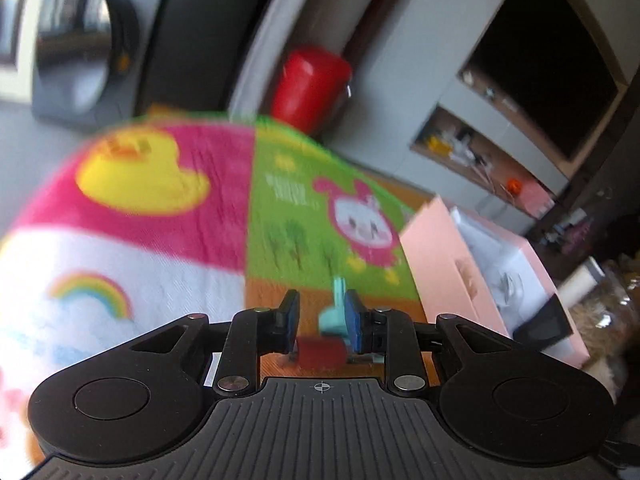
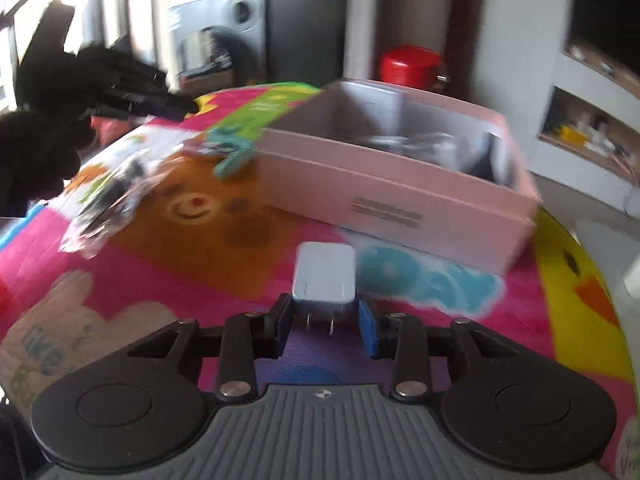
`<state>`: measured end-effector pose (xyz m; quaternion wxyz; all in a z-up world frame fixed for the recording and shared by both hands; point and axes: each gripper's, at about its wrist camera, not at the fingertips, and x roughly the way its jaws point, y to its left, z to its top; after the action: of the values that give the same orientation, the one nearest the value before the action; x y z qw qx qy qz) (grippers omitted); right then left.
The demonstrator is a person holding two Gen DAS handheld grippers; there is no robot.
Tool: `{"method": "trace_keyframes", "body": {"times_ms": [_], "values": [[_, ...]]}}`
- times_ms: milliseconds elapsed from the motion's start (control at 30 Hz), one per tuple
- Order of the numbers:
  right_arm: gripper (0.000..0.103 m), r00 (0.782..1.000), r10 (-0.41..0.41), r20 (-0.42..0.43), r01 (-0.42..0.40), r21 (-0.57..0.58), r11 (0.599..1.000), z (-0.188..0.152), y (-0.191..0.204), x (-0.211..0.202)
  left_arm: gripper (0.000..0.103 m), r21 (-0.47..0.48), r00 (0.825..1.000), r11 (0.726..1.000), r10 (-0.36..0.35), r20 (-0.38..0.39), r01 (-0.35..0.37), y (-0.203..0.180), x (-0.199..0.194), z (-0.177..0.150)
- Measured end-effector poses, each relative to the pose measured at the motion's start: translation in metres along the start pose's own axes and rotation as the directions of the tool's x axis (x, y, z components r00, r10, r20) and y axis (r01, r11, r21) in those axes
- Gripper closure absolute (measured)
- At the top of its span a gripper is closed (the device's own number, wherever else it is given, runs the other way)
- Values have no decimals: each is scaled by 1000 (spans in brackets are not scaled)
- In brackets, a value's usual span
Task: Organize rigid objects
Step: 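Grasp the dark red bottle with silver cap with the left tool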
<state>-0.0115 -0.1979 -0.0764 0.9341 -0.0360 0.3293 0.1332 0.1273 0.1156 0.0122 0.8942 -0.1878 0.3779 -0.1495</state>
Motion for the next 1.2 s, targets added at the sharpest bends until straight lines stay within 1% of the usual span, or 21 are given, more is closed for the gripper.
{"method": "trace_keyframes", "body": {"times_ms": [67, 100, 133, 167, 200, 233, 267, 300, 367, 433, 467, 567, 633, 733, 833, 900, 933, 1000, 1033, 1100, 1200], "values": [[59, 999, 3, 32, -4, 38, 999, -7, -12, -2, 77, -9, 997, 998, -58, -45, 57, 1, 1, -8], [58, 999, 11, 47, -13, 52, 999, -10, -15, -3, 77, 10, 996, 998, -63, -62, 64, -2, 0, -15], [58, 998, 18, 54, -21, 61, 998, -11, -16, -4, 75, 37, 995, 998, -54, -79, 57, -7, -2, -21], [55, 998, 24, 56, -28, 61, 998, -11, -17, -4, 76, 65, 994, 996, -55, -90, 61, -12, -5, -29], [49, 998, 32, 55, -35, 56, 998, -11, -16, -3, 76, 93, 993, 994, -51, -104, 61, -18, -8, -36], [46, 998, 39, 54, -42, 50, 998, -10, -15, -2, 76, 120, 992, 991, -44, -119, 58, -22, -9, -42], [43, 998, 42, 53, -45, 44, 998, -10, -14, -1, 76, 163, 992, 985, -27, -125, 47, -30, -11, -50], [42, 998, 43, 52, -44, 37, 998, -10, -14, -1, 75, 209, 993, 977, -4, -115, 28, -37, -13, -55], [41, 998, 39, 52, -41, 31, 999, -10, -12, 1, 76, 295, 994, 955, 51, -97, -20, -50, -15, -63], [40, 998, 39, 52, -40, 26, 999, -10, -10, 1, 76, 349, 992, 934, 104, -76, -71, -63, -10, -66], [39, 998, 39, 51, -40, 23, 999, -9, -10, 1, 76, 357, 990, 930, 123, -70, -90, -68, -6, -65], [37, 998, 29, 48, -30, 10, 1000, -9, -6, 1, 76, 352, 987, 929, 146, -63, -115, -74, 7, -58], [35, 999, 17, 46, -17, 1, 1000, -10, -3, 2, 79, 351, 986, 927, 159, -53, -131, -79, 13, -56], [30, 999, 5, 42, -5, 10, 1000, -9, -3, 3, 79, 342, 983, 929, 173, -54, -145, -83, 9, -60], [30, 999, 7, 42, -8, 17, 1000, -10, -6, 3, 79, 335, 986, 935, 152, -70, -121, -85, -11, -79], [28, 999, 6, 39, -7, 13, 1000, -10, -5, 3, 79, 322, 985, 938, 159, -68, -129, -85, -29, -97], [28, 999, 7, 37, -8, 11, 1000, -10, -5, 4, 79, 309, 985, 942, 158, -72, -129, -85, -37, -104], [22, 1000, 16, 27, -16, 7, 1000, -8, -4, 5, 79, 251, 988, 961, 138, -75, -115, -83, -53, -120], [20, 1000, 19, 21, -19, 2, 1000, -7, -3, 6, 79, 235, 989, 966, 132, -71, -112, -84, -59, -126], [18, 1000, 17, 12, -17, 3, 1000, -6, -1, 7, 78, 246, 988, 963, 131, -78, -109, -89, -64, -136], [13, 1000, 22, -8, -22, 5, 1000, -3, 1, 10, 78, 310, 988, 940, 154, -22, -139, -98, -66, -149]]}}
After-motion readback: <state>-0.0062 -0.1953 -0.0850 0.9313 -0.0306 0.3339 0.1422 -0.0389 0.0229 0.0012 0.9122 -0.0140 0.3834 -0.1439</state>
